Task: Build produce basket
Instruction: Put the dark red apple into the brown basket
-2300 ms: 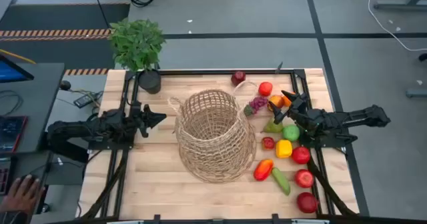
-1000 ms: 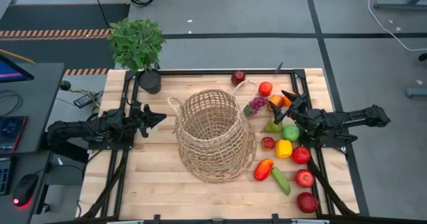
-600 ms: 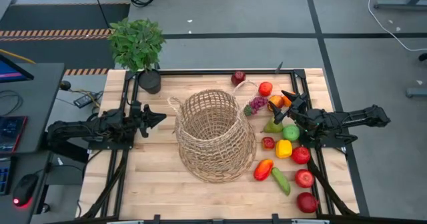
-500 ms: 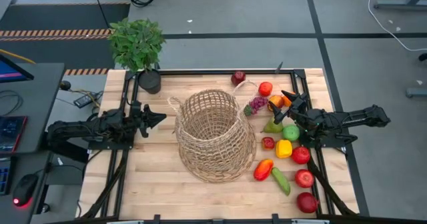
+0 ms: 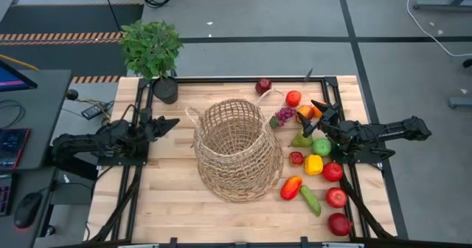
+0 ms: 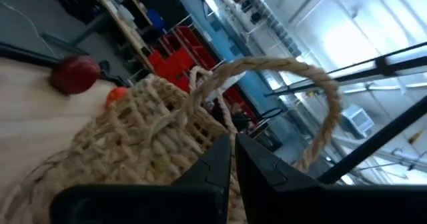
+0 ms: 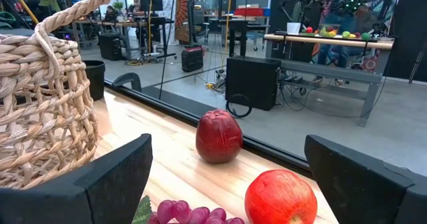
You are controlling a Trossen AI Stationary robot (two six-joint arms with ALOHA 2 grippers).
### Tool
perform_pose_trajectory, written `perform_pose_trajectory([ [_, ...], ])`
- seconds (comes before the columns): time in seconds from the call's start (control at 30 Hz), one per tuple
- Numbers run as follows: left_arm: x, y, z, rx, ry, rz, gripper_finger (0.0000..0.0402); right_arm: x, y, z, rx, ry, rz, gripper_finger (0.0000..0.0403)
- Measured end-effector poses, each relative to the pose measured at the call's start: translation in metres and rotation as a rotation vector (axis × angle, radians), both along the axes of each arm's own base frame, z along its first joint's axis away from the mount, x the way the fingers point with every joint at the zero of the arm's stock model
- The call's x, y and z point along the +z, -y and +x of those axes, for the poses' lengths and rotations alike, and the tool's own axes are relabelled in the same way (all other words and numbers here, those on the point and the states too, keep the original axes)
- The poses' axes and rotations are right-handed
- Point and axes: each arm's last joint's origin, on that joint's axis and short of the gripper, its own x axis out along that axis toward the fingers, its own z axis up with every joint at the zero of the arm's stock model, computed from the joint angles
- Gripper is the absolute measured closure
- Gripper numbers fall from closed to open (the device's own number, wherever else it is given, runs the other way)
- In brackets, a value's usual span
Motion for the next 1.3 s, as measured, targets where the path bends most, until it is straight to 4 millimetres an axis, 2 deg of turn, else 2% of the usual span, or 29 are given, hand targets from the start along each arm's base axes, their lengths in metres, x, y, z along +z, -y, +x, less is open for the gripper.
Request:
perform_pose_trajectory([
  [0.2, 0.004, 0.0, -0.001, -0.018, 0.084, -0.104, 0.0366, 0.0, 0.0, 0.0, 0.0, 0.0, 0.0, 0.0007],
  [0.5, 0.013, -0.004, -0.003, 0.071, 0.164, -0.182, 0.0377, 0.0, 0.0, 0.0, 0.0, 0.0, 0.0, 0.0007],
  [0.53, 0.019, -0.004, -0.004, 0.061, 0.169, -0.182, 0.0378, 0.0, 0.0, 0.0, 0.0, 0.0, 0.0, 0.0007],
  [0.63, 0.054, -0.003, -0.005, 0.044, 0.203, -0.11, 0.0378, 0.0, 0.0, 0.0, 0.0, 0.0, 0.0, 0.0007],
  [0.73, 0.086, -0.003, 0.003, 0.091, 0.12, 0.033, 0.0379, 0.0, 0.0, 0.0, 0.0, 0.0, 0.0, 0.0007],
  [0.87, 0.133, -0.007, 0.025, 0.159, 0.026, 0.152, 0.0379, 0.0, 0.0, 0.0, 0.0, 0.0, 0.0, 0.0007],
  [1.0, 0.157, -0.019, 0.064, 0.226, -0.146, 0.143, 0.0379, 0.0, 0.0, 0.0, 0.0, 0.0, 0.0, 0.0007],
  [1.13, 0.182, -0.043, 0.102, 0.271, -0.246, 0.143, 0.0379, 0.0, 0.0, 0.0, 0.0, 0.0, 0.0, 0.0007],
  [1.3, 0.209, -0.081, 0.152, 0.269, -0.348, 0.175, 0.0379, 0.0, 0.0, 0.0, 0.0, 0.001, 0.0, 0.0007],
])
